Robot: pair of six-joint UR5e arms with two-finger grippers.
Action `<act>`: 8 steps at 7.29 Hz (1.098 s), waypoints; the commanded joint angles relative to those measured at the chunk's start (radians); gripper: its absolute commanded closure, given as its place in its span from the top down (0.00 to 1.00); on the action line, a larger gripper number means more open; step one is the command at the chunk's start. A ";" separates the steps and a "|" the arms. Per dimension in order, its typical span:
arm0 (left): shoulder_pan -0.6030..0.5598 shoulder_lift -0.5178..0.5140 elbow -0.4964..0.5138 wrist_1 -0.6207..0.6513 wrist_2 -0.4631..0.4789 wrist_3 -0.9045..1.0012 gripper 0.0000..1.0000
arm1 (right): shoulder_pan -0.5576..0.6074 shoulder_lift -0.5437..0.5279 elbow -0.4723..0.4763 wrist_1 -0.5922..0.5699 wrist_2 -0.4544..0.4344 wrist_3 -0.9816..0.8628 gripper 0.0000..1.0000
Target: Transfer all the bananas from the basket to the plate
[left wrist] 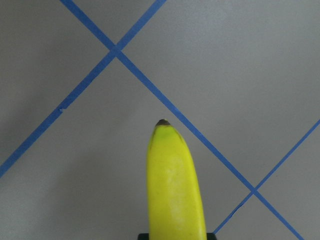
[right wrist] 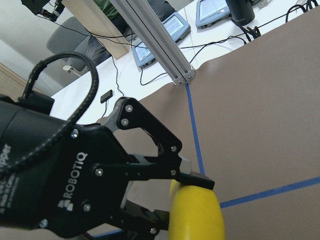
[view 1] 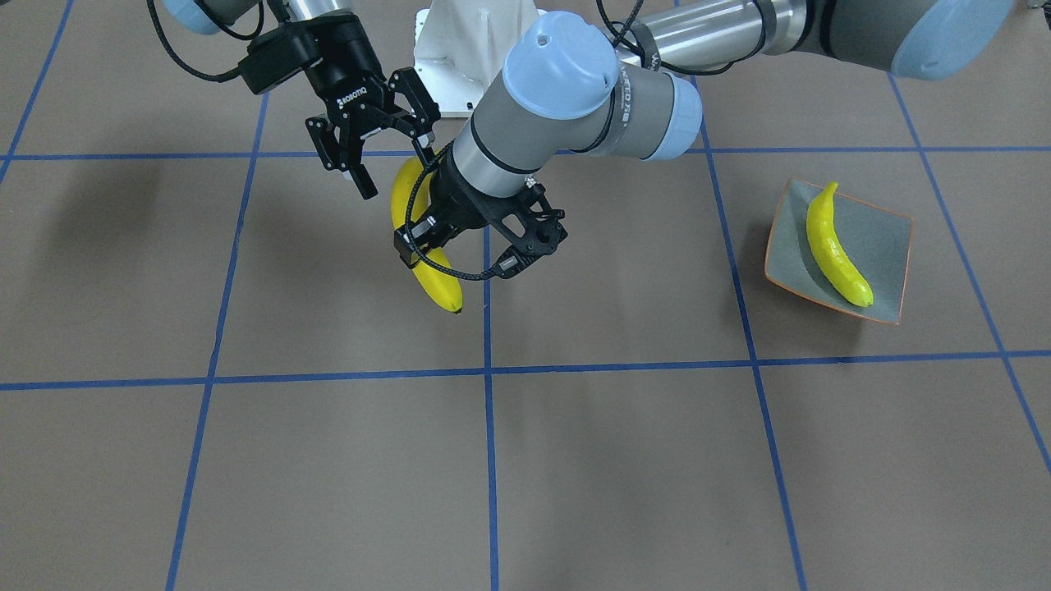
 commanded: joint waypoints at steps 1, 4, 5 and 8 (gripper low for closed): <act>-0.029 0.080 -0.040 -0.001 -0.042 0.071 0.00 | 0.020 -0.043 0.050 0.003 0.040 -0.001 1.00; -0.130 0.287 -0.197 0.009 -0.162 0.236 0.00 | 0.180 -0.143 0.055 0.006 0.225 -0.013 1.00; -0.181 0.368 -0.243 0.016 -0.191 0.331 0.00 | 0.233 -0.167 0.049 0.004 0.271 -0.057 1.00; -0.193 0.669 -0.381 0.053 -0.066 0.639 0.00 | 0.320 -0.197 -0.035 0.003 0.282 -0.124 1.00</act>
